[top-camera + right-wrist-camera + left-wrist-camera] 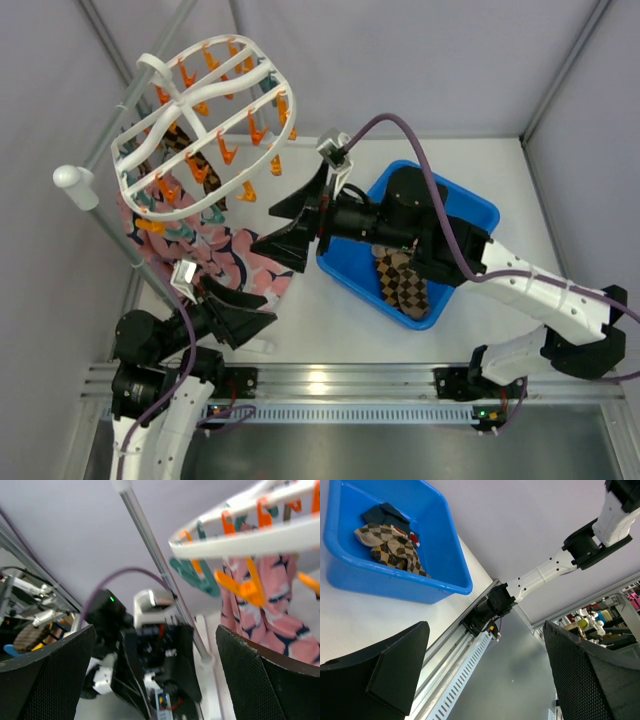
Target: Remove the socks clipped to the hanger
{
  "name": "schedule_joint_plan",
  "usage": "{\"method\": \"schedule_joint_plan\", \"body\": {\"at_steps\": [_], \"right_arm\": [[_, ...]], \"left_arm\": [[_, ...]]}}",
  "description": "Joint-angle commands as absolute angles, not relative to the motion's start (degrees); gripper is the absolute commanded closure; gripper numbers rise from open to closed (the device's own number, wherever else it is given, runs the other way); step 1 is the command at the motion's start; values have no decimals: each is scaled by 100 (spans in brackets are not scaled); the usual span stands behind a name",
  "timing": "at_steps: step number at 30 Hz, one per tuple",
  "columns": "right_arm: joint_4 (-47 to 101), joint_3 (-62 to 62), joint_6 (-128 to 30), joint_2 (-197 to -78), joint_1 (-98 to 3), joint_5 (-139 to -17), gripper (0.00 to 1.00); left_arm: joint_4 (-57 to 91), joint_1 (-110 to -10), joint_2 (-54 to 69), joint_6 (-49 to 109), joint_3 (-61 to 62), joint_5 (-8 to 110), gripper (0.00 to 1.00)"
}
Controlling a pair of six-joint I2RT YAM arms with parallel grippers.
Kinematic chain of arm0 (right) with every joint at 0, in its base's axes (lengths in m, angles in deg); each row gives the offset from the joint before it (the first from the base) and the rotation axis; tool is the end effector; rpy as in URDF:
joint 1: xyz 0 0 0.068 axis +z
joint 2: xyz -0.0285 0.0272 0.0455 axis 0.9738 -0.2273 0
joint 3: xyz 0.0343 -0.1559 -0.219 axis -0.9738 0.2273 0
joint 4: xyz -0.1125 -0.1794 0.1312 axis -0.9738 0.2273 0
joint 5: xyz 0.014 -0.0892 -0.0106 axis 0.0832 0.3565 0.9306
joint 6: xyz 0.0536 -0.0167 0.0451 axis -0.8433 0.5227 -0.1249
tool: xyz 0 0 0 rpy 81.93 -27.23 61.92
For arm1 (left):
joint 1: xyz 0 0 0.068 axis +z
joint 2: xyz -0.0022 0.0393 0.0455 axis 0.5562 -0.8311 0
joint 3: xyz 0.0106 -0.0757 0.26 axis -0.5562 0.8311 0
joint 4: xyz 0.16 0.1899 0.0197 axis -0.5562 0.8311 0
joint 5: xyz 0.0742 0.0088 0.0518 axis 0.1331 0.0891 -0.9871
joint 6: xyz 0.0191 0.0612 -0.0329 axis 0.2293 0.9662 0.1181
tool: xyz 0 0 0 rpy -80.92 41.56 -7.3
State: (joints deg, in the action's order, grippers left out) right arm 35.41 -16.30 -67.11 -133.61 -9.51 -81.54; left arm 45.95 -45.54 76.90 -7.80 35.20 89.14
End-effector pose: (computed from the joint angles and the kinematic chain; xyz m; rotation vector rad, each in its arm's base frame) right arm 0.1050 0.2823 0.5000 -0.7639 1.4619 1.4218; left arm 0.0291 -0.0504 0.3234 0.1850 1.6890 -1.4260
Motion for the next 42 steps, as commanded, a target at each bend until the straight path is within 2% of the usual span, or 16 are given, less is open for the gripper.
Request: {"method": "schedule_joint_plan", "body": {"at_steps": [1, 4, 9, 12, 13, 15, 17, 21, 25, 29, 31, 33, 36, 37, 40, 42], "right_arm": [[3005, -2283, -6957, -13865, -884, -8447, 1], [2688, -2530, -7160, -14235, -848, -8430, 1], [3057, -3478, -7011, -14999, -866, -7887, 14], [3013, -3550, -7010, -15150, -971, -7578, 28], [2961, -3524, -7072, -15193, -1015, -7447, 42], [2811, -3471, -7168, -15211, -1190, -7375, 53], [2732, -3357, -7309, -15185, -1436, -7288, 61], [2514, -3084, -7529, -15010, -1972, -7321, 62], [2617, -3285, -7381, -14983, -2657, -7366, 57], [3670, -4321, -7055, -15316, -3518, -7533, 9], [4109, -4516, -6854, -15274, -3704, -7481, 1], [4103, -4202, -6747, -14828, -3784, -7297, 1], [3515, -2868, -6948, -13933, -3766, -7698, 1], [3288, -2081, -7141, -13719, -3740, -7857, 1], [2330, -656, -7388, -13007, -3416, -8315, 1], [2048, -264, -7292, -12839, -2898, -8298, 0]], "left_arm": [[4467, -4566, 8015, -1046, 3862, 9003, 2], [4625, -4566, 8182, -1091, 4012, 9047, 1], [4871, -4566, 8156, -951, 3829, 9214, 2], [5038, -4566, 8156, -775, 3644, 9188, 1], [5152, -4566, 8156, -687, 3557, 9179, 1], [5258, -4566, 8156, -616, 3503, 9170, 2], [5407, -4566, 8156, -520, 3485, 9170, 1], [5627, -4566, 8165, -370, 3450, 9162, 1], [5689, -4566, 8165, -326, 3398, 9197, 2], [5724, -4566, 8165, -326, 3301, 9232, 2], [5803, -4566, 8165, -265, 3231, 9215, 1], [5838, -4566, 8156, -230, 3239, 9214, 1], [5830, -4566, 8156, -229, 3318, 9162, 1], [5838, -4574, 8165, -212, 3353, 9153, 1], [5838, -4566, 8156, -151, 3380, 9144, 2], [5838, -4566, 8138, -98, 3319, 9135, 1]]}}
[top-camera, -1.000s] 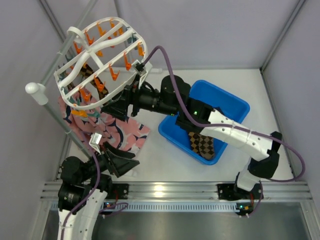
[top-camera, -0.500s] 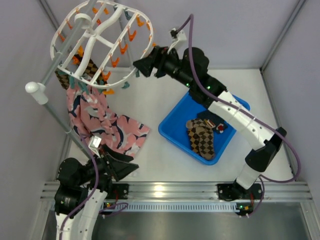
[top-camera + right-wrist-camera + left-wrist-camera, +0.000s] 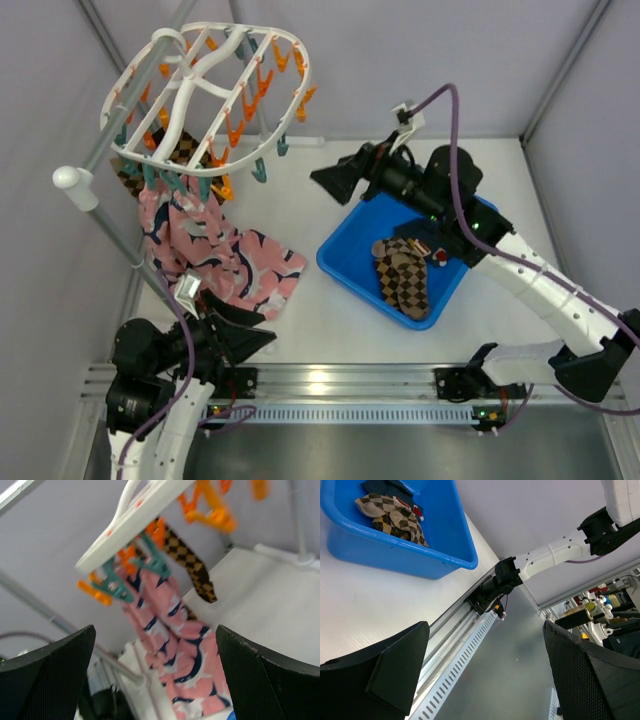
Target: Remove the socks clipped to the hanger
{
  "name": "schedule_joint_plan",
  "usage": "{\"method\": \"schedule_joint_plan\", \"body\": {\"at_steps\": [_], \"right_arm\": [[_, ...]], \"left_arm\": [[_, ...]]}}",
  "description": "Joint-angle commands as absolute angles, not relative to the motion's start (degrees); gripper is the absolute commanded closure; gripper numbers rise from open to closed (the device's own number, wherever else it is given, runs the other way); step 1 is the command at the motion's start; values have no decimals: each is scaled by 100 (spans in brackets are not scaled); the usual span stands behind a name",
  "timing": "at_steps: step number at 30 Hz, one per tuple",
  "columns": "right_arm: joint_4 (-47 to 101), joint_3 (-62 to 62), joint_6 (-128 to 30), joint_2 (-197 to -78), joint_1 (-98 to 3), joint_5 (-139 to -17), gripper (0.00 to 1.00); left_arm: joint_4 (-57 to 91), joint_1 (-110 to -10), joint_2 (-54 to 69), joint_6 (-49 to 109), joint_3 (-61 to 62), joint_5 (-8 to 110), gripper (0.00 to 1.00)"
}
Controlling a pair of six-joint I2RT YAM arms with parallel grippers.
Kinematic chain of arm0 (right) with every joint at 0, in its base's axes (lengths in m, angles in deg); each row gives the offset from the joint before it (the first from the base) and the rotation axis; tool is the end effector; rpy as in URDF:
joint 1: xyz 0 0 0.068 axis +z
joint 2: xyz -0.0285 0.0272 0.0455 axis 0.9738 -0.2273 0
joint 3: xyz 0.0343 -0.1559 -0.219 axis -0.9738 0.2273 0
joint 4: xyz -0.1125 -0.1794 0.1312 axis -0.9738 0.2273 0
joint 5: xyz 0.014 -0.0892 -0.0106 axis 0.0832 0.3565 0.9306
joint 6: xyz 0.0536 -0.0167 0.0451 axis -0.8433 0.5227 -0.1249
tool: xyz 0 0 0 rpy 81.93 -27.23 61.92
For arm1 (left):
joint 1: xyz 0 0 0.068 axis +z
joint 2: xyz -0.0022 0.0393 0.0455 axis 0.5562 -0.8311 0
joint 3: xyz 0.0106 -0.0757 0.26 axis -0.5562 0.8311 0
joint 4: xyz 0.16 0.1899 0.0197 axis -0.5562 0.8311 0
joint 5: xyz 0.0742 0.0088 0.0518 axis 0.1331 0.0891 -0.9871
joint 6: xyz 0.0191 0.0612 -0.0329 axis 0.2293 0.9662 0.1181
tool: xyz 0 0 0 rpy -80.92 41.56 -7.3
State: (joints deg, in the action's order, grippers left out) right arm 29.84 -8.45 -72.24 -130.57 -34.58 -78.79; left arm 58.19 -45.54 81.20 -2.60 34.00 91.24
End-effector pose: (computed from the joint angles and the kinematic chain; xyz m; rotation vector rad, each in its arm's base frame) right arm 0.2136 0.2064 0.4804 -0.2990 1.5335 1.1257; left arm 0.0093 -0.0478 0.3053 0.2299 1.7757 -1.4036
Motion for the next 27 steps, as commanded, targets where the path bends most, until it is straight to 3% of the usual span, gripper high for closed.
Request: {"method": "schedule_joint_plan", "body": {"at_steps": [1, 6, 12, 17, 27], "right_arm": [[2037, -71, -7135, -12847, -2705, -8289, 0], [1861, 159, -6748, -13451, -1877, -8237, 1], [247, 1028, -6993, -14294, -1684, -7825, 0], [-958, 960, -7309, -15561, -1482, -7867, 1], [-1470, -533, -7485, -17627, -1270, -7946, 1]], "left_arm": [[5838, -4566, 8138, -54, 3171, 9161, 1], [5838, -4566, 8156, 17, 1681, 9031, 2], [5838, -4557, 8051, -88, -229, 7485, 2], [5830, -4548, 7971, -124, -505, 7105, 1], [5838, -4548, 8147, -194, -22, 7307, 1]]}}
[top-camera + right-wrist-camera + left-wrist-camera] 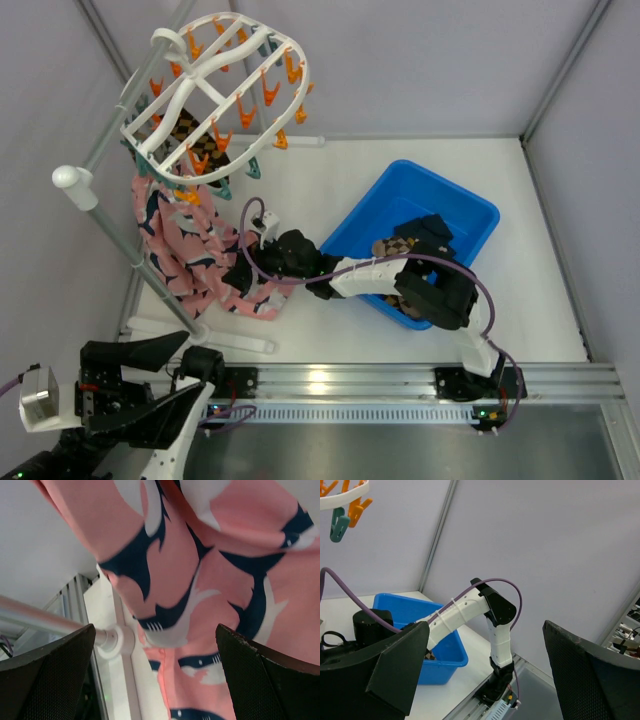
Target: Remove the socks clipped to the hanger
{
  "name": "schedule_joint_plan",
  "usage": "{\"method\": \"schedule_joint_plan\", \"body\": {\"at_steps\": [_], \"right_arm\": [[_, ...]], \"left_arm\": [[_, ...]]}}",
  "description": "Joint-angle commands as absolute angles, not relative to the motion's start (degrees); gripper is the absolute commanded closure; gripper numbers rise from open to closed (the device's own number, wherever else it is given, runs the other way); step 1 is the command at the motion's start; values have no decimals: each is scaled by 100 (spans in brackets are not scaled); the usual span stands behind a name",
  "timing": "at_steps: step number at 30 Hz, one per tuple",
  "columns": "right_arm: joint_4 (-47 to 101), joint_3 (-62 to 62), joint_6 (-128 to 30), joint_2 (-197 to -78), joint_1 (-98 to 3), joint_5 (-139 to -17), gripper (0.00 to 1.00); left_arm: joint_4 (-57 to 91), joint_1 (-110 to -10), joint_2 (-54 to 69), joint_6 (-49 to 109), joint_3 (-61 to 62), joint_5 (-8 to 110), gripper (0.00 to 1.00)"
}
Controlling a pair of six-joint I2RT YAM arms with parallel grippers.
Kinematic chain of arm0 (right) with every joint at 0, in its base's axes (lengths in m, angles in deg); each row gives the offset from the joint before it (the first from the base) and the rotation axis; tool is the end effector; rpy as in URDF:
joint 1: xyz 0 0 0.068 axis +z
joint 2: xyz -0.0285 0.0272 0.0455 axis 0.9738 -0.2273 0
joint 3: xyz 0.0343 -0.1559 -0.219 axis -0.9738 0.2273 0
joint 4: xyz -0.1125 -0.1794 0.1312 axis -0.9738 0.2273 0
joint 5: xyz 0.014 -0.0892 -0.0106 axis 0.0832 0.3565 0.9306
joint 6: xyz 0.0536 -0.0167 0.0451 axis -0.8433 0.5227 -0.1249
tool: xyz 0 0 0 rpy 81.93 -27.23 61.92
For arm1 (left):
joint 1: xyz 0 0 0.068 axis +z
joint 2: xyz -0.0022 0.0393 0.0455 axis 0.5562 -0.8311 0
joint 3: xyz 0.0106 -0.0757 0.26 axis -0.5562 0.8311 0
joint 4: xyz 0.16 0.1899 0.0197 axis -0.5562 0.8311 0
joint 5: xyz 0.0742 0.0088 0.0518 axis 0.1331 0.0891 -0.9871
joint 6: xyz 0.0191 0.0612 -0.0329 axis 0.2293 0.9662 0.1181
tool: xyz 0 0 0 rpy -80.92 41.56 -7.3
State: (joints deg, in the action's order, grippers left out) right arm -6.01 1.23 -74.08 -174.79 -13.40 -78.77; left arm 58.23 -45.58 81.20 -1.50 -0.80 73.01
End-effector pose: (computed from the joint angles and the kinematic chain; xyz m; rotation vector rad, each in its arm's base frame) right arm 0.2076 0.4358 0.2013 -0.6547 1.8621 1.2908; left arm -0.1268 -0.0046 0.4276 0.2177 1.1300 -1.1246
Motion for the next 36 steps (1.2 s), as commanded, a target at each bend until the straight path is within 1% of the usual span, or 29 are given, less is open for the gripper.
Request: {"method": "schedule_joint_plan", "body": {"at_steps": [1, 5, 7, 9, 10, 11, 12, 13, 15, 16, 19, 23, 24, 27, 30, 34, 36], "right_arm": [[-1426, -657, -7459, -17715, -1253, -7946, 1], [-1162, -1307, -7424, -18286, -1174, -7946, 0], [-987, -1657, -7450, -18445, -1165, -7736, 1], [-723, -1861, -7468, -18603, -1156, -7630, 5], [-749, -1853, -7485, -18613, -1165, -7612, 16], [-818, -1819, -7529, -18613, -1156, -7586, 23], [-871, -1749, -7581, -18604, -1156, -7577, 35], [-898, -1722, -7599, -18595, -1147, -7586, 61], [-933, -1591, -7652, -18525, -1156, -7647, 84], [-951, -1494, -7687, -18464, -1156, -7665, 98], [-1345, -739, -7828, -17973, -1104, -7656, 98], [-1723, 394, -7986, -16885, -1016, -7594, 98], [-1985, 823, -8134, -16716, -1015, -7603, 99], [-2225, 1562, -8294, -16039, -1007, -7621, 99], [-2112, 2126, -8198, -15257, -1015, -7498, 99], [-1280, 2611, -7846, -14089, -1007, -7182, 99], [-847, 2778, -7591, -13359, -1015, -6779, 99]], "left_arm": [[5838, -4548, 8147, -194, -4, 7377, 1], [5830, -4548, 8156, -194, 84, 7430, 1], [5830, -4548, 8156, -203, 146, 7456, 2], [5830, -4548, 8156, -220, 189, 7500, 2], [5838, -4548, 8156, -229, 198, 7518, 2], [5830, -4548, 8156, -229, 207, 7553, 2], [5838, -4548, 8156, -229, 216, 7553, 2], [5838, -4548, 8156, -229, 225, 7571, 1], [5838, -4548, 8156, -247, 251, 7571, 1], [5830, -4548, 8165, -247, 260, 7562, 1], [5838, -4539, 8156, -247, 277, 7571, 2], [5838, -4548, 8174, -238, 391, 7562, 1], [5838, -4548, 8174, -238, 427, 7553, 2], [5838, -4539, 8174, -194, 523, 7448, 1], [5838, -4539, 8174, -168, 576, 7404, 1], [5830, -4548, 8174, -115, 629, 7430, 2], [5838, -4539, 8173, -115, 673, 7439, 2]]}}
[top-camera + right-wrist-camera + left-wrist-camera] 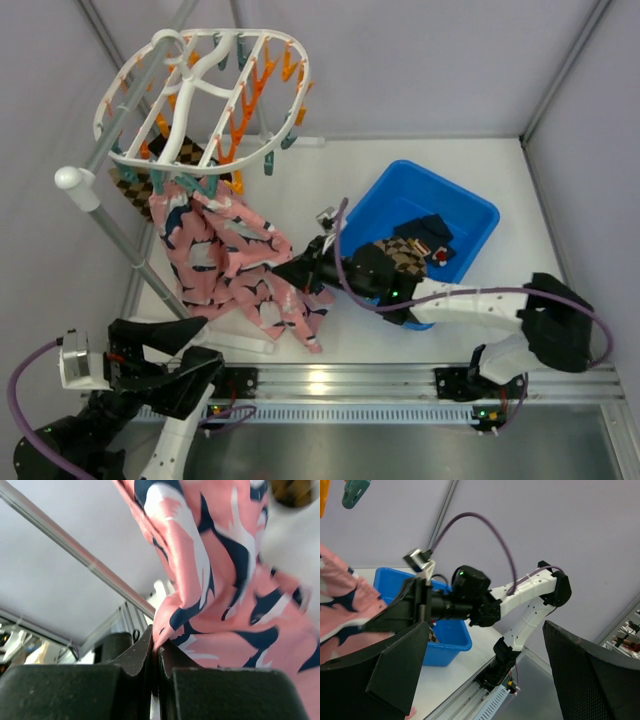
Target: Remove the socks clipped to the hanger
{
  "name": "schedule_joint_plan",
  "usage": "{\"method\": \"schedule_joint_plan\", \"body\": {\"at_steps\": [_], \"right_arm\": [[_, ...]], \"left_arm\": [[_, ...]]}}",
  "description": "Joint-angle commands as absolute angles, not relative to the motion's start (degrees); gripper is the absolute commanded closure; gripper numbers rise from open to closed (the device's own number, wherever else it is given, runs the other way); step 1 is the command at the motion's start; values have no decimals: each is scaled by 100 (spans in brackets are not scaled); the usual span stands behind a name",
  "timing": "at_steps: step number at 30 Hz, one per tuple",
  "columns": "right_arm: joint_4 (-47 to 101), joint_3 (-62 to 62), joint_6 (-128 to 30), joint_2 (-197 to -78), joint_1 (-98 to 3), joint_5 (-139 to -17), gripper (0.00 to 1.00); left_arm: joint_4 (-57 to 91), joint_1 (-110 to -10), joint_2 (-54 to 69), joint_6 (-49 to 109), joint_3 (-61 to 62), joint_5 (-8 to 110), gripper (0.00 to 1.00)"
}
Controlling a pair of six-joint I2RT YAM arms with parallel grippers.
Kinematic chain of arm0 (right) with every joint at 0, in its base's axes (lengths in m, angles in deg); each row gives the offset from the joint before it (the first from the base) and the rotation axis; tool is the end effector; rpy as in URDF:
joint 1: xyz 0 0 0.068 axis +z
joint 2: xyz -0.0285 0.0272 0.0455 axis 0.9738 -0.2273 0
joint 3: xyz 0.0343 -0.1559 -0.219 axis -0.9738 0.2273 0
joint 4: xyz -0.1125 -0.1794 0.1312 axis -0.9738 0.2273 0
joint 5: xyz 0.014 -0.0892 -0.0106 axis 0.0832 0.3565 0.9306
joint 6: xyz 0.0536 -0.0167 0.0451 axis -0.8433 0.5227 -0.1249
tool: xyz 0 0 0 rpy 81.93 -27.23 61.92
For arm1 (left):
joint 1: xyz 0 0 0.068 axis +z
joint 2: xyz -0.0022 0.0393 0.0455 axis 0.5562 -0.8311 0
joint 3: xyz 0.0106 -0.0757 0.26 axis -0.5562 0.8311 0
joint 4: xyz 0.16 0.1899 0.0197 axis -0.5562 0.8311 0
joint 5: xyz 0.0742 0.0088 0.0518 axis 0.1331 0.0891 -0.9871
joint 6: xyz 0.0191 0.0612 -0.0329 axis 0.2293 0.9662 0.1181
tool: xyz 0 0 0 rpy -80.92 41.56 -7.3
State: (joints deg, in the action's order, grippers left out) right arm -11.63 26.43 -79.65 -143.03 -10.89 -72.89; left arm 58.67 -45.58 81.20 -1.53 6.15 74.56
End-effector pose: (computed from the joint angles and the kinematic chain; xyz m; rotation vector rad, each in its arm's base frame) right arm 0.1430 0.3279 0.2844 -0.4755 1.6902 1.4208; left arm -0.0919 -0.0133 0.4098 0.1943 1.2628 -1.1504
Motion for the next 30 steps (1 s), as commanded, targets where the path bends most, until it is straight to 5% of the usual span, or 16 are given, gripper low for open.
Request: {"method": "schedule_joint_plan", "body": {"at_steps": [1, 11, 30], "right_arm": [[-671, 2831, -7495, -13122, -1015, -6673, 99], [1430, 2771, -6809, -11081, -1928, -6178, 98], [1493, 1504, -7599, -12302, -5979, -8719, 100]], "left_arm": [[5830, -4539, 8174, -115, 690, 7430, 2], [5838, -4531, 8165, -159, 814, 7448, 2], [5838, -4513, 8174, -98, 858, 7685, 2]]}}
